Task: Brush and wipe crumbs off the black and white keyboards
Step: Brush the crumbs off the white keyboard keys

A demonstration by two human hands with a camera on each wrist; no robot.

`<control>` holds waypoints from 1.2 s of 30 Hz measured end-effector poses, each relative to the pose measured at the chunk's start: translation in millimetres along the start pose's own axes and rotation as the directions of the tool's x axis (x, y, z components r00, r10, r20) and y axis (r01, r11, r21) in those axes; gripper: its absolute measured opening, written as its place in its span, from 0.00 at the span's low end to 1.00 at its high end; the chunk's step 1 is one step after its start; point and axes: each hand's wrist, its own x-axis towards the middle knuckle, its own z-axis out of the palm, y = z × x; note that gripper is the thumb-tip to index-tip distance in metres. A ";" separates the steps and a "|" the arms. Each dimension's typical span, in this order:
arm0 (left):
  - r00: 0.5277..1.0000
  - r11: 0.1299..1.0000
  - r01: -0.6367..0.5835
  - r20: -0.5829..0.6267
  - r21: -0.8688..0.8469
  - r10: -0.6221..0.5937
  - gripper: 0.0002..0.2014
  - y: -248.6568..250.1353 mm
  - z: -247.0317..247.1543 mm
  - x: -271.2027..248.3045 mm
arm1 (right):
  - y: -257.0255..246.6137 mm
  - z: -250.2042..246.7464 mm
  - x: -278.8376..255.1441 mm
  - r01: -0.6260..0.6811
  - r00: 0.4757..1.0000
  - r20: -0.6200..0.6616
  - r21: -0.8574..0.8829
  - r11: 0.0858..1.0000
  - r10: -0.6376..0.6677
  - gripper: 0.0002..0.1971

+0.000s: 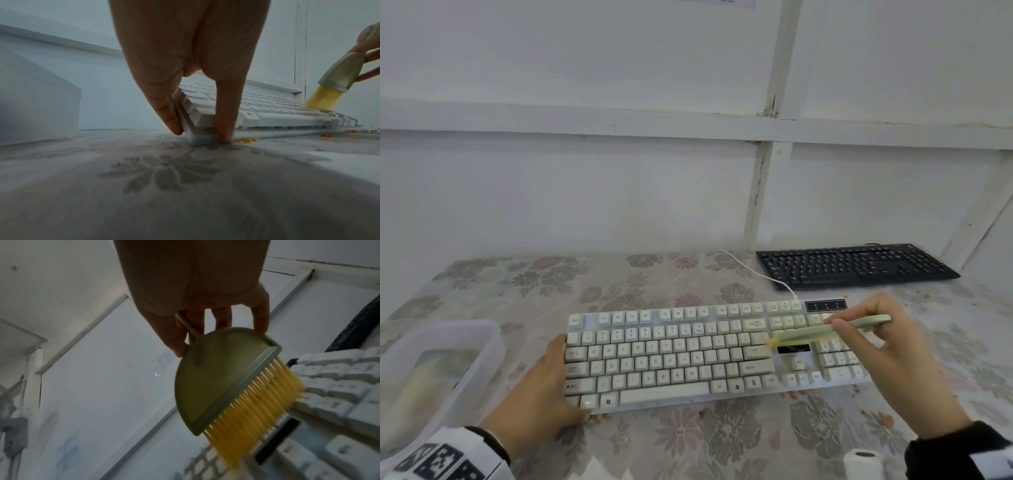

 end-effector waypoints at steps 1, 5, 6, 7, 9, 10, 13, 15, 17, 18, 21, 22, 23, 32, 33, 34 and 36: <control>1.000 1.000 -0.003 -0.001 -0.002 0.003 0.45 -0.4 0.0 0.2 | 2.7 -3.5 0.8 0.011 1.000 -0.008 -0.058 0.998 -0.012 0.05; 1.000 1.000 -0.004 -0.008 -0.009 0.004 0.44 -4.7 0.7 2.0 | 11.1 -16.9 6.5 0.029 0.998 -0.056 -0.130 0.991 -0.037 0.12; 1.000 1.000 -0.002 -0.008 -0.008 0.002 0.44 -5.8 0.9 2.3 | 9.5 -17.3 7.2 0.031 0.998 -0.056 -0.086 0.996 -0.036 0.08; 1.000 1.000 0.003 -0.005 -0.005 -0.003 0.45 -7.2 1.2 2.9 | 8.3 -16.9 7.1 0.019 0.999 -0.046 -0.042 0.999 -0.020 0.04; 1.000 1.000 0.008 0.000 -0.014 -0.008 0.45 -8.5 1.4 3.4 | 10.6 -17.3 5.6 -0.003 1.000 -0.030 0.007 1.000 0.003 0.06; 1.000 1.000 0.008 -0.004 -0.026 -0.008 0.45 -9.3 1.8 3.8 | 14.5 -19.8 5.8 -0.017 0.999 -0.030 0.016 1.000 0.017 0.07; 1.000 0.999 0.014 -0.005 -0.036 -0.014 0.45 -8.4 2.2 3.1 | 24.3 -32.2 9.8 -0.031 0.998 -0.060 -0.034 0.999 0.029 0.13; 1.000 0.999 0.015 -0.004 -0.038 -0.015 0.45 -8.1 2.5 2.7 | 25.5 -39.2 13.8 -0.056 0.993 -0.102 -0.036 0.998 0.052 0.07; 1.000 0.999 0.016 -0.002 -0.032 -0.016 0.47 -9.4 2.3 2.7 | 27.9 -39.4 14.2 -0.066 0.993 -0.100 -0.022 0.998 0.064 0.07; 1.000 0.999 0.017 -0.002 -0.027 -0.017 0.47 -9.8 2.2 2.8 | 25.1 -38.2 13.3 -0.078 0.994 -0.081 0.027 0.997 0.080 0.05; 1.000 1.000 0.017 -0.001 -0.021 -0.017 0.47 -9.3 1.8 3.0 | 30.0 -38.8 8.5 -0.111 0.993 -0.044 0.023 0.994 0.112 0.16; 1.000 1.000 0.018 0.000 -0.017 -0.018 0.47 -8.9 1.7 3.1 | 31.8 -40.6 8.4 -0.109 0.992 -0.071 -0.003 0.994 0.108 0.18; 1.000 1.000 0.022 0.003 -0.015 -0.022 0.47 -7.6 1.3 3.0 | 31.8 -42.3 8.6 -0.122 0.988 -0.106 -0.044 0.992 0.117 0.14; 1.000 1.000 0.011 0.010 0.019 -0.011 0.45 3.9 -0.4 -0.7 | -39.0 -0.8 0.9 0.007 0.991 -0.133 -0.023 1.000 -0.010 0.09; 1.000 1.000 0.013 0.011 0.021 -0.013 0.45 4.7 -0.5 -1.0 | -52.0 15.5 -3.9 0.010 0.996 -0.086 0.030 1.000 -0.007 0.08; 1.000 1.000 0.012 0.009 0.024 -0.013 0.45 5.3 -0.7 -1.5 | -64.6 34.0 -9.6 0.008 0.999 -0.038 0.067 0.998 -0.006 0.07; 1.000 0.999 0.020 0.007 0.034 -0.020 0.45 5.3 -0.7 -1.7 | -82.7 71.9 -21.6 -0.001 0.998 0.066 0.100 0.995 -0.006 0.07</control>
